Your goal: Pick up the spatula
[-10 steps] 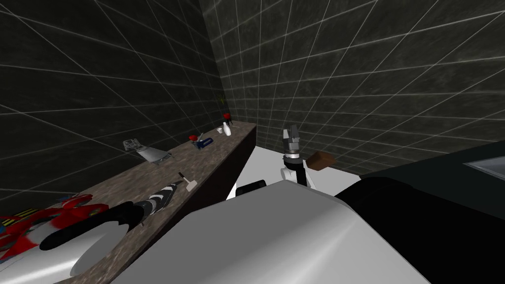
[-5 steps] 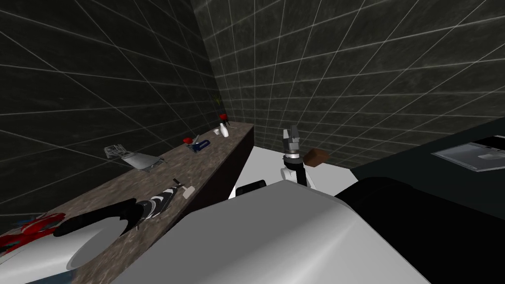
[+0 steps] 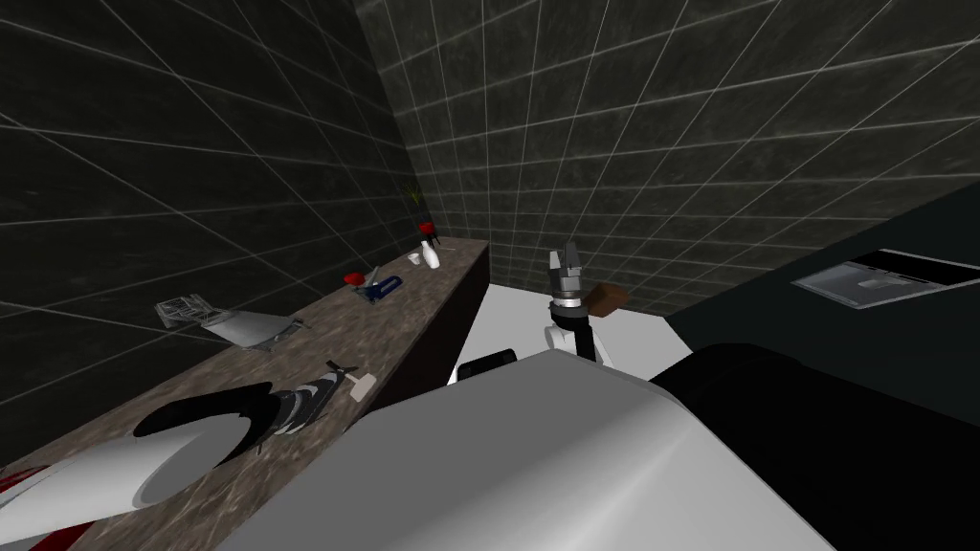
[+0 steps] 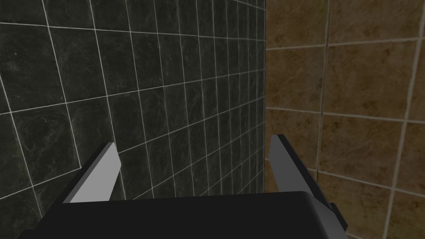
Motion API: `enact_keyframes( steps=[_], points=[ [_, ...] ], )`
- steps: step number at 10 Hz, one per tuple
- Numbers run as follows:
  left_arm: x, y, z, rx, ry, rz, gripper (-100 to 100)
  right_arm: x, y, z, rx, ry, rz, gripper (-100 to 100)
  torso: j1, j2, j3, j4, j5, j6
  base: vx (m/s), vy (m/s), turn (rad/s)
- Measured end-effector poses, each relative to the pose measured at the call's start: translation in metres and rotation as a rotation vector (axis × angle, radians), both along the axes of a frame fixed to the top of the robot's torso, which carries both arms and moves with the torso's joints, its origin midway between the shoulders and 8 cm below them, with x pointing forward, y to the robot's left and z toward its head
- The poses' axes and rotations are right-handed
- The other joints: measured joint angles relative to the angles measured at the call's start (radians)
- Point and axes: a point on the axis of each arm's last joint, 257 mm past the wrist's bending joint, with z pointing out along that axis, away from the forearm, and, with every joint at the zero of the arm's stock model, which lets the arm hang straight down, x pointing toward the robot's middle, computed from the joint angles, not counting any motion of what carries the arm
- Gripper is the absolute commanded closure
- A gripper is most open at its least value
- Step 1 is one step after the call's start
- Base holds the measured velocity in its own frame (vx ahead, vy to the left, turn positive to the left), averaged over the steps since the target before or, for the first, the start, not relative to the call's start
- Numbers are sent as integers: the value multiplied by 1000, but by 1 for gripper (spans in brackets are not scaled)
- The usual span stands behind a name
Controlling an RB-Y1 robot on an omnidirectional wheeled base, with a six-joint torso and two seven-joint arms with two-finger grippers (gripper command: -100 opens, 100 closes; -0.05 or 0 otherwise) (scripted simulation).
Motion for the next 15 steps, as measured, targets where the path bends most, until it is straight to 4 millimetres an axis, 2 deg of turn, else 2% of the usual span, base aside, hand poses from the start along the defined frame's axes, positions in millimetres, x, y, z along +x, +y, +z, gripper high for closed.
enact_keyframes(
  steps=[9, 10, 11, 15],
  points=[
    [-49, -17, -16, -72, 278, -16, -100, 0, 0, 0, 0, 0, 0, 0, 0, 0, 0, 0, 0, 0, 23, 72, -134],
    [-50, -17, -16, -72, 282, -16, 0, 0, 0, 0, 0, 0, 0, 0, -3, 0, 0, 0, 0, -1, 2, 6, 4],
    [-49, -17, -16, -72, 282, -16, -100, 0, 0, 0, 0, 0, 0, 0, -4, 1, 1, 0, -1, -1, -4, -15, 16],
    [-37, 3, -22, -59, 270, -17, -100, 0, 0, 0, 0, 0, 0, 0, -9, 2, 1, 1, -2, -1, -15, -51, 28]
  ],
)
